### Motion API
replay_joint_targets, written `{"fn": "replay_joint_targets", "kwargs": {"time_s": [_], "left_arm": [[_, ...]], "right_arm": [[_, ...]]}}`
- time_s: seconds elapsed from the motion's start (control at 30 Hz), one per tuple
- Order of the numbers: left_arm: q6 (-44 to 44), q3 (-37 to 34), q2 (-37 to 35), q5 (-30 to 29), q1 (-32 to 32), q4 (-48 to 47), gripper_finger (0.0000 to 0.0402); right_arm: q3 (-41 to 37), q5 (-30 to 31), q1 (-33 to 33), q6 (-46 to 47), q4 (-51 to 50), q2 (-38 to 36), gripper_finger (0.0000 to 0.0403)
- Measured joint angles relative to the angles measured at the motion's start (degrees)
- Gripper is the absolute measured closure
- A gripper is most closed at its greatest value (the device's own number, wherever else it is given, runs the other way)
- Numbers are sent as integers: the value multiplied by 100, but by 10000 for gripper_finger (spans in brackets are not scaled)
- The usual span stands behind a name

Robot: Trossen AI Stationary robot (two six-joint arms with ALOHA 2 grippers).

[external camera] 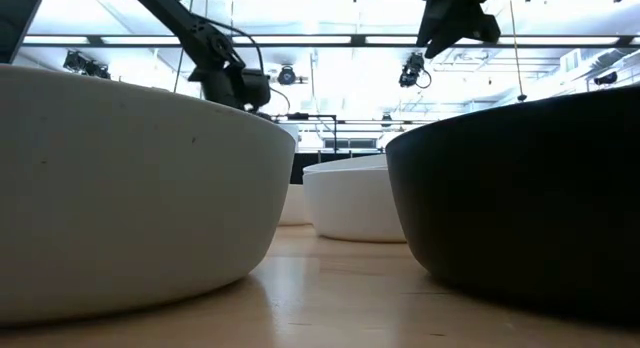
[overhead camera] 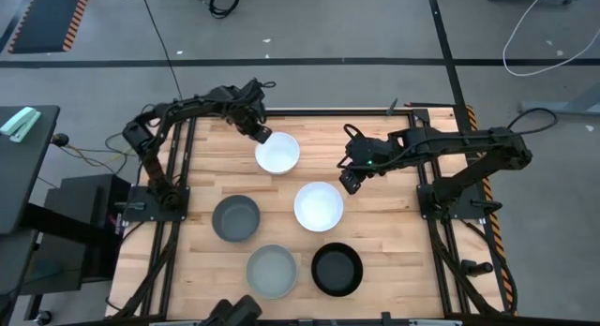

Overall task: Nest bowls inside each other
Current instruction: Stack the top white bowl on top of the bottom white bowl

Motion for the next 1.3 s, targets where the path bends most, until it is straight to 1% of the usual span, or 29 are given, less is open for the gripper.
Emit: {"fn": "replay_joint_targets", "kwargs": {"time_s": [0.23, 0.5, 0.7, 0.87, 0.97, 1.2, 1.3], "left_arm": [[4, -1, 364, 288, -44, -60, 278], [9, -5, 536, 364, -187, -24, 275], [7, -8, 823, 441, -299, -58, 279], [10, -8, 840, 452, -322, 26, 298], [9, -8, 834, 451, -313, 48, 318], [6, -8, 834, 440, -301, 89, 386], [9, -8, 831, 440, -280, 109, 389]], "right_arm": [[0, 128, 199, 20, 0, 0, 280], [0, 274, 249, 19, 0, 0, 280], [-31, 357, 249, 20, 5, 2, 280], [-174, 356, 249, 168, 1, 2, 280], [-301, 356, 249, 210, 2, 2, 280], [-741, 365, 249, 533, 19, 2, 280], [-931, 418, 249, 659, 13, 2, 280]]}}
